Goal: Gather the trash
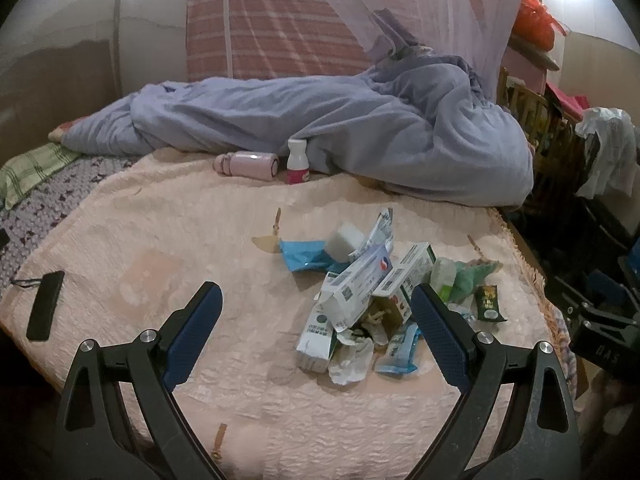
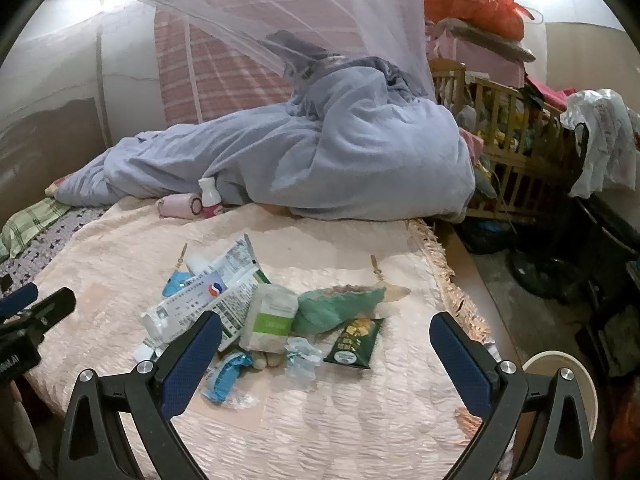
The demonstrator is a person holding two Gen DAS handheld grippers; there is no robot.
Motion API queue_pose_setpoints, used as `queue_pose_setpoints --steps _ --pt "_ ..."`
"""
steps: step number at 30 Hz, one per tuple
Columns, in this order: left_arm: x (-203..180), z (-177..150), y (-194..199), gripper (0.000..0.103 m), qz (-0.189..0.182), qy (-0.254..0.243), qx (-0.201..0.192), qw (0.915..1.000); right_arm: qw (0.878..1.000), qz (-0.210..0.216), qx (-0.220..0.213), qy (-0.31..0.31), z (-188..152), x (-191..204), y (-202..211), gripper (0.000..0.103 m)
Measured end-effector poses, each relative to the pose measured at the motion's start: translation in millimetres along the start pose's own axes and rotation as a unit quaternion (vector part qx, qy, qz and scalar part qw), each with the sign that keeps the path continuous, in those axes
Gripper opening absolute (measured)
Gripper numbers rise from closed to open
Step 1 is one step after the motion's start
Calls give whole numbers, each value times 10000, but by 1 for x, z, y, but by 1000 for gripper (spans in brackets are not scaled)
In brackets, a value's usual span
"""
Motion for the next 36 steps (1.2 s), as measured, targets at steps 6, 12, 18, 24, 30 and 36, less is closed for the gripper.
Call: queue_pose_setpoints --steps 6,12,18,24,30,36 --pt "24 -7 -11 95 69 41 198 9998 9988 161 446 130 -18 -4 -20 103" --pt "35 -32 -33 95 164 -198 607 9978 9942 481 955 84 -49 -11 -49 87" --pt "22 -39 -47 95 -63 -268 748 9968 9882 717 1331 233 -69 -7 -71 73" --pt "-7 -39 -62 91 -444 -369 916 9941 9783 1224 1673 11 -81 8 -99 54" --pt "-27 -33 -71 90 -662 -436 966 9922 9736 1347 1832 190 -80 31 -129 41" --pt "-60 -27 -83 80 -935 -627 1010 9885 9684 1599 1912 -104 -80 25 -145 21"
Point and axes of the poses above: each gripper's, at about its wrist camera, not at the fingertips, and y roughly against the way its jaws point, x to its left, z to its top, the point moved 8 cm from there along -y, roughly the way its jaws point, and after that the axes turned 2 degrees about y, right-handed, at the moved point
